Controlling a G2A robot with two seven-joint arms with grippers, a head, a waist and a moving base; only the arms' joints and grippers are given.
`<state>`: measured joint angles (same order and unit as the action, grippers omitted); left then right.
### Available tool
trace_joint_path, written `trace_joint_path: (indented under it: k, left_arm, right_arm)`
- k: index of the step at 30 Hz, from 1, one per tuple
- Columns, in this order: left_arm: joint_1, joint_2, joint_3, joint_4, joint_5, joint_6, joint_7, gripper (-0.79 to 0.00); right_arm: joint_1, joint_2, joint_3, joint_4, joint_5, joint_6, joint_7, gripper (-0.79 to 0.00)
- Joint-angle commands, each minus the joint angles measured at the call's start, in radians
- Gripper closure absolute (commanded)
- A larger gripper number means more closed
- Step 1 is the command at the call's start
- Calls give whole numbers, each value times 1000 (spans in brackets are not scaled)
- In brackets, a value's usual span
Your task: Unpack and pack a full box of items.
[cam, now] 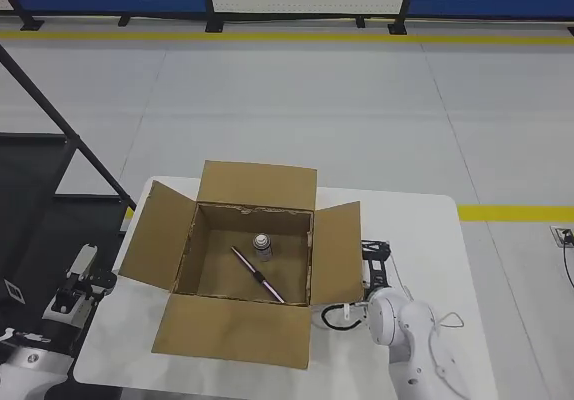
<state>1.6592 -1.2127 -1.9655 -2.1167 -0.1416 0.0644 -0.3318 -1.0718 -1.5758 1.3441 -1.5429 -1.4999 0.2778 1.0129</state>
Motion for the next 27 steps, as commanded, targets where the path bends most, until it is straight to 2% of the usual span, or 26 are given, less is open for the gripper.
trace_joint_path:
  k: [1, 23, 26, 27]
  left_arm:
    - [0, 0, 0, 0, 0, 0, 0, -785]
    - [0, 0, 0, 0, 0, 0, 0, -785]
    - [0, 0, 0, 0, 0, 0, 0, -785]
    - [0, 0, 0, 0, 0, 0, 0, -785]
  right_arm:
    - [16, 0, -5, 20, -9, 5, 10, -382]
    - [173, -8, -32, 265, -5, 5, 71, -385]
    - [182, -9, -32, 285, 2, 4, 67, -363]
    - [184, -9, -32, 289, 4, 4, 66, -326]
